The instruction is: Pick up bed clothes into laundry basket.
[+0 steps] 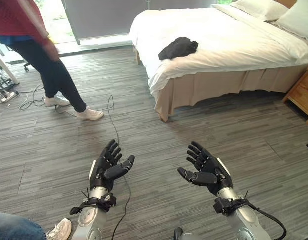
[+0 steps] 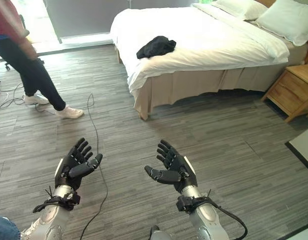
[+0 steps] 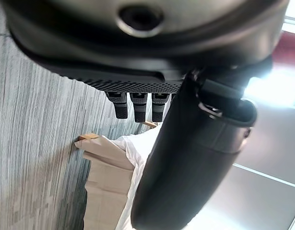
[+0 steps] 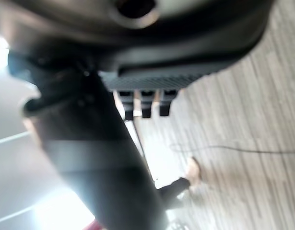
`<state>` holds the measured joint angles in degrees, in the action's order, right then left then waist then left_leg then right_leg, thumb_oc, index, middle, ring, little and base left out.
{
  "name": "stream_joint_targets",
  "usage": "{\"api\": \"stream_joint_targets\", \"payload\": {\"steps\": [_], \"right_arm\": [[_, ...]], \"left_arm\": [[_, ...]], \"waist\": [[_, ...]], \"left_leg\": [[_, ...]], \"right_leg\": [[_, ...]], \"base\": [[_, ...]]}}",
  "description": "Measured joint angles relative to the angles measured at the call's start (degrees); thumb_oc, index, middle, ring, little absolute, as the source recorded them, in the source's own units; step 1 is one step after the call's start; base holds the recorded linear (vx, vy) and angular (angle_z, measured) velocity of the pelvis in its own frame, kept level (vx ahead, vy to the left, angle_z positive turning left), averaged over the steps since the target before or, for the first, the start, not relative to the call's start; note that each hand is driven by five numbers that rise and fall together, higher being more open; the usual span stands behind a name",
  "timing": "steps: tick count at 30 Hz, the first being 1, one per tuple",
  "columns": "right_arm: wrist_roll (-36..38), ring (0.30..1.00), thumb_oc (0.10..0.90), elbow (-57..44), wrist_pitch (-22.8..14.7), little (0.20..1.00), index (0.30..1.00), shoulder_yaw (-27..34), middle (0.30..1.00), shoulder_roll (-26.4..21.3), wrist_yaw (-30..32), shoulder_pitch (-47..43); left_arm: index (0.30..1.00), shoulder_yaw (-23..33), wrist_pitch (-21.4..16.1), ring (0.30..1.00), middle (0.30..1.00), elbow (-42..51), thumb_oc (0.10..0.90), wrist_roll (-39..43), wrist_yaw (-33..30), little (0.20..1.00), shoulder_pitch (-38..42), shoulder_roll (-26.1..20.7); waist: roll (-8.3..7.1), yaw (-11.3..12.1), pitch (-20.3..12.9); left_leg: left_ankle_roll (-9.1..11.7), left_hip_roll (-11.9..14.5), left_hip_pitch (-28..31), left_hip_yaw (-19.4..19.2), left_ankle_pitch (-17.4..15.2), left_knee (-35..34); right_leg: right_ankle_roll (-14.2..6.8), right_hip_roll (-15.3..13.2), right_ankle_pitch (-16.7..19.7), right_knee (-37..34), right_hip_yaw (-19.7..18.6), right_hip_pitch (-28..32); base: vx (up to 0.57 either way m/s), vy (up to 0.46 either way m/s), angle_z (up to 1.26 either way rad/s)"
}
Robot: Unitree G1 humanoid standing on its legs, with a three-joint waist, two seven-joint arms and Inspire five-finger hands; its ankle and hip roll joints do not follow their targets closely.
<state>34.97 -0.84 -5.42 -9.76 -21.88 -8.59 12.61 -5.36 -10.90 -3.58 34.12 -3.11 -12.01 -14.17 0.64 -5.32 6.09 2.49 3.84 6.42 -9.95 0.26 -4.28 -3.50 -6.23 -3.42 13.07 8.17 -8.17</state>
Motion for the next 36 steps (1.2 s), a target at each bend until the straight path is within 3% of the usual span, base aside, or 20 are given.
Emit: {"api": "stream_joint_targets", "payload": {"steps": [8,9,14,18,26,30,31,32,33,34,35,36], "right_arm": [[-0.7,0.900,0.800,0.0,0.1,0.900,0.900,-0.3,0.900,0.0,0.1,0.9],[-1.2,0.900,0.800,0.0,0.1,0.900,0.900,1.1,0.900,0.0,0.2,0.9],[-4.4,0.900,0.800,6.1,0.1,0.900,0.900,5.5,0.900,1.0,8.0,-0.1],[-6.0,0.900,0.800,7.1,0.2,0.900,0.900,7.1,0.900,-1.8,9.1,0.0],[-5.3,0.900,0.800,7.0,0.2,0.900,0.900,7.8,0.900,0.2,9.3,-0.4],[-4.8,0.900,0.800,7.0,0.2,0.900,0.900,5.5,0.900,0.8,8.8,-2.6],[-4.7,0.900,0.800,7.0,0.2,0.900,0.900,4.1,0.900,1.6,8.8,-3.6],[-4.7,0.900,0.800,7.0,0.3,0.900,0.900,3.7,0.900,1.4,8.7,-4.3],[-4.7,0.900,0.800,7.0,0.6,0.900,0.900,1.9,0.900,1.9,8.1,-4.2],[-4.7,0.900,0.800,7.0,0.6,0.900,0.900,1.6,0.900,2.1,7.8,-4.1],[-4.6,0.900,0.800,6.6,0.6,0.900,0.900,0.5,0.900,2.3,6.9,-3.5],[-4.6,0.900,0.800,6.1,0.6,0.900,0.900,0.2,0.900,2.3,6.0,-3.2]], "left_arm": [[0.900,-0.4,0.0,0.900,0.900,0.0,0.800,-0.5,0.1,0.900,-0.3,0.3],[0.900,-0.7,0.0,0.900,0.900,0.0,0.800,-0.5,0.1,0.900,-0.3,0.4],[0.900,2.4,0.4,0.900,0.900,-0.5,0.800,-1.7,-0.7,0.900,-2.3,0.3],[0.900,4.1,0.7,0.900,0.900,-1.0,0.800,-0.9,-2.5,0.900,-2.9,0.0],[0.900,1.1,1.2,0.900,0.900,-0.8,0.800,-0.6,-1.9,0.900,0.0,0.1],[0.900,1.0,1.5,0.900,0.900,-1.0,0.800,-0.9,-1.5,0.900,1.3,-0.2],[0.900,0.9,1.6,0.900,0.900,-1.6,0.800,-1.4,-1.5,0.900,2.5,-0.3],[0.900,0.9,1.6,0.900,0.900,-2.2,0.800,-1.9,-1.5,0.900,3.0,-0.5],[0.900,0.9,2.2,0.900,0.900,-3.4,0.800,-2.9,-1.6,0.900,2.9,-0.7],[0.900,0.9,2.2,0.900,0.900,-3.5,0.800,-2.9,-1.7,0.900,2.9,-0.9],[0.900,1.0,2.3,0.900,0.900,-3.5,0.800,-2.9,-1.7,0.900,2.9,-1.4],[0.900,1.3,2.2,0.900,0.900,-2.9,0.800,-2.8,-1.6,0.900,3.4,-2.3]], "waist": [[0.27,0.0,-1.0],[1.36,-0.1,-1.8],[1.44,1.8,-2.2],[1.64,2.1,-1.9],[2.24,2.3,0.3],[1.60,1.4,3.2],[0.88,1.5,5.6],[0.78,1.7,7.0],[1.11,1.3,7.4],[1.13,1.2,7.5],[0.91,0.7,7.5],[0.35,0.3,7.7]], "left_leg": [[-0.1,0.5,0.9,-0.9,0.0,0.0],[-0.3,1.1,1.4,-0.9,-0.1,0.0],[-0.7,1.3,-2.0,-0.4,-0.4,2.1],[-1.5,1.3,-2.0,-0.3,-0.8,3.0],[-1.5,0.6,-1.7,0.7,-0.9,3.0],[-3.0,-2.8,-3.1,1.7,-1.7,4.2],[-6.1,-5.3,-3.1,2.6,-4.0,6.5],[-6.7,-5.0,-3.0,2.7,-4.2,7.4],[-5.2,-5.5,-1.7,2.8,-5.2,7.9],[-5.3,-5.5,-1.6,2.8,-5.2,8.0],[-5.5,-5.6,-1.5,3.3,-5.4,7.9],[-5.6,-5.7,-2.6,4.0,-5.4,7.9]], "right_leg": [[0.1,1.1,3.6,-6.2,-0.9,3.2],[0.2,1.9,4.3,-7.8,-1.3,4.2],[0.4,2.1,4.6,-7.7,-1.9,1.4],[0.6,2.2,4.9,-8.2,-2.3,1.6],[0.3,1.4,5.1,-7.6,-1.9,2.3],[-1.0,-1.7,2.4,1.8,-2.7,-2.8],[-1.5,-3.7,2.3,10.3,-3.7,-6.4],[-1.9,-4.5,2.5,14.7,-3.8,-8.1],[-2.2,-5.3,4.2,19.4,-3.9,-9.6],[-2.2,-5.4,4.6,20.1,-3.8,-10.0],[-3.4,-5.5,2.9,21.8,-3.8,-12.4],[-4.4,-5.1,2.1,19.0,-4.1,-13.9]], "base": [[0.00,0.016,-0.09],[0.00,0.000,0.00],[-0.02,-0.123,-0.03],[-0.02,-0.070,-0.10],[0.01,0.105,0.04],[0.04,0.259,0.03],[0.15,0.202,-0.22],[0.21,0.102,-0.31],[0.30,0.014,-0.20],[0.36,-0.048,-0.11],[0.47,-0.104,0.05],[0.52,-0.119,0.17]]}}
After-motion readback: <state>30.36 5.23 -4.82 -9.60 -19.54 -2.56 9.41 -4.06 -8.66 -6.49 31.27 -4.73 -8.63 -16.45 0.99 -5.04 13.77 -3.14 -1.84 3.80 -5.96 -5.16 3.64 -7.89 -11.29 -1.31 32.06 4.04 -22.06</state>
